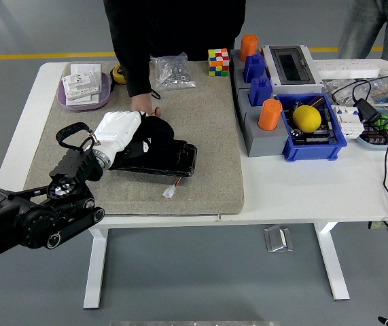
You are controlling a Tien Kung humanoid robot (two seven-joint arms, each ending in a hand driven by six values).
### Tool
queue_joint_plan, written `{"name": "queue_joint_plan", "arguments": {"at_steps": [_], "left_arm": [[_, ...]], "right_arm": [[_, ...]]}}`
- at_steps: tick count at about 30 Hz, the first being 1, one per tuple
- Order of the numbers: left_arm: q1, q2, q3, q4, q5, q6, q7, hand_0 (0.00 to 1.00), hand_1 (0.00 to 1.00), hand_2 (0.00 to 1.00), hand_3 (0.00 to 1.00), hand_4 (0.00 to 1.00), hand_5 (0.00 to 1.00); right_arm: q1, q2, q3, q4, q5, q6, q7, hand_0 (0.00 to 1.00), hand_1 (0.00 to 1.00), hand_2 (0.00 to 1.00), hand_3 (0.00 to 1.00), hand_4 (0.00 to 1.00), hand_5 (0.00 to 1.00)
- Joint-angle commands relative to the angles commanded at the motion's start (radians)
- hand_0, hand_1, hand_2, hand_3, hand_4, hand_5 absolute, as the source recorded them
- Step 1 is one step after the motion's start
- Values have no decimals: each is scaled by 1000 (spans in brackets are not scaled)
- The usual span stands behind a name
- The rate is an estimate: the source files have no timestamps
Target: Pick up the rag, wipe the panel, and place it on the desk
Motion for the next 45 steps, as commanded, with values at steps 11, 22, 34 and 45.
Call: {"name": "queue_joint_plan", "arguments": {"at_steps": [11,22,34,45], "left_arm": [[55,59,-112,11,34,2,-4,227,130,520,463,182,2],[99,102,-170,28,44,4,-8,227,130,519,462,181,2],[142,133,-209,32,61,10,-12,226,130,517,461,182,2],[171,161,-290,46,38,41,-57,231,134,516,461,183,2]], "right_arm": [[-7,3,10,0,-3,0,-1,779,658,714,639,998,566],[-13,9,28,1,-11,-4,0,779,659,714,638,998,566],[-14,11,29,2,-10,-6,-1,780,658,714,639,998,567],[-11,13,31,3,-10,-9,-3,779,658,714,639,998,568]]}}
